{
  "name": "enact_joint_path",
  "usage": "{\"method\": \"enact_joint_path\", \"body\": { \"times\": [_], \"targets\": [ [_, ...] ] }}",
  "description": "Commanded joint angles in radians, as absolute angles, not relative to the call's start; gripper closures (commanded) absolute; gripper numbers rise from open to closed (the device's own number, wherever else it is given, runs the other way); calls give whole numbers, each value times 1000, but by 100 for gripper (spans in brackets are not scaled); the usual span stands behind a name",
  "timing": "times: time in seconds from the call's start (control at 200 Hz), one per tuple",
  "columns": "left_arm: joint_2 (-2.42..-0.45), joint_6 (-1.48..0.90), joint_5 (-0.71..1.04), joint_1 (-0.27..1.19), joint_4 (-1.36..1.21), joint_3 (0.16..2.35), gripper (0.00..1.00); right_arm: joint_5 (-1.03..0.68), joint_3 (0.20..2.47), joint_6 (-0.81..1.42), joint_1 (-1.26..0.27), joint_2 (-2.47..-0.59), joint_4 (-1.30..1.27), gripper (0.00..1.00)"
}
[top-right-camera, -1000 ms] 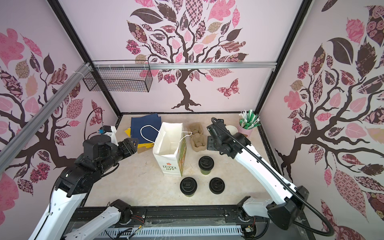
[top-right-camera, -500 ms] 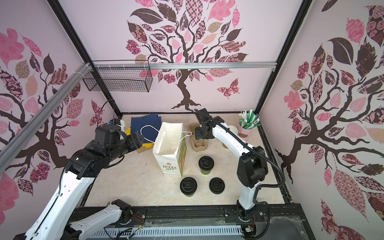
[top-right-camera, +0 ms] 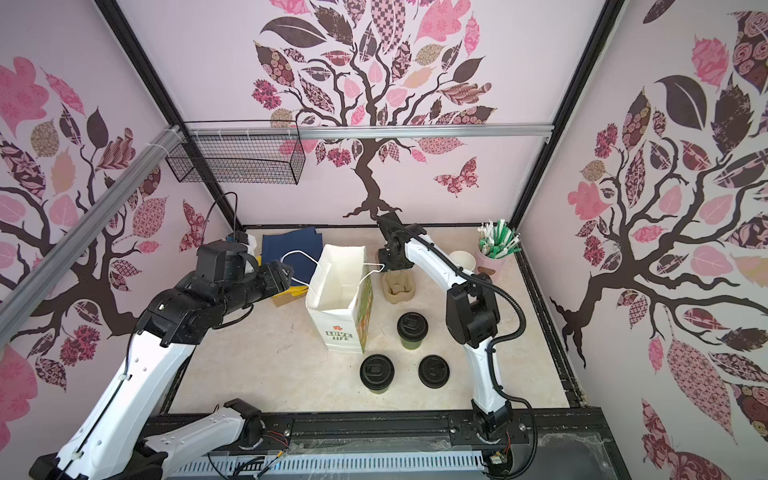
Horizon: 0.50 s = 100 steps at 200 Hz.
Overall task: Pack the takeout coffee
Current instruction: 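Release the lid and move the right gripper to the pulp cup carriers, then grasp the top brown pulp cup carrier with the right gripper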
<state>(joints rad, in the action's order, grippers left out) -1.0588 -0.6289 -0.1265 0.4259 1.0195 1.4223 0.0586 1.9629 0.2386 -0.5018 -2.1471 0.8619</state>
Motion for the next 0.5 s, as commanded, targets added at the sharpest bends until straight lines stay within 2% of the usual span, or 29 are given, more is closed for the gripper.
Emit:
{"method": "enact_joint_path", "body": {
  "times": [0.0,0.14,0.495],
  "targets": [
    [-1052,-620,-128,423,1011,1458,37,86,1996,239,-505,-2209,905,43],
    [-1048,-618,-138,423,1018,1458,37,138,1999,239,-505,-2229,900,46],
    [-1052,-619,-148,423,1017,1461,37,132,2066,253,-505,-2289,894,47]
  ]
}}
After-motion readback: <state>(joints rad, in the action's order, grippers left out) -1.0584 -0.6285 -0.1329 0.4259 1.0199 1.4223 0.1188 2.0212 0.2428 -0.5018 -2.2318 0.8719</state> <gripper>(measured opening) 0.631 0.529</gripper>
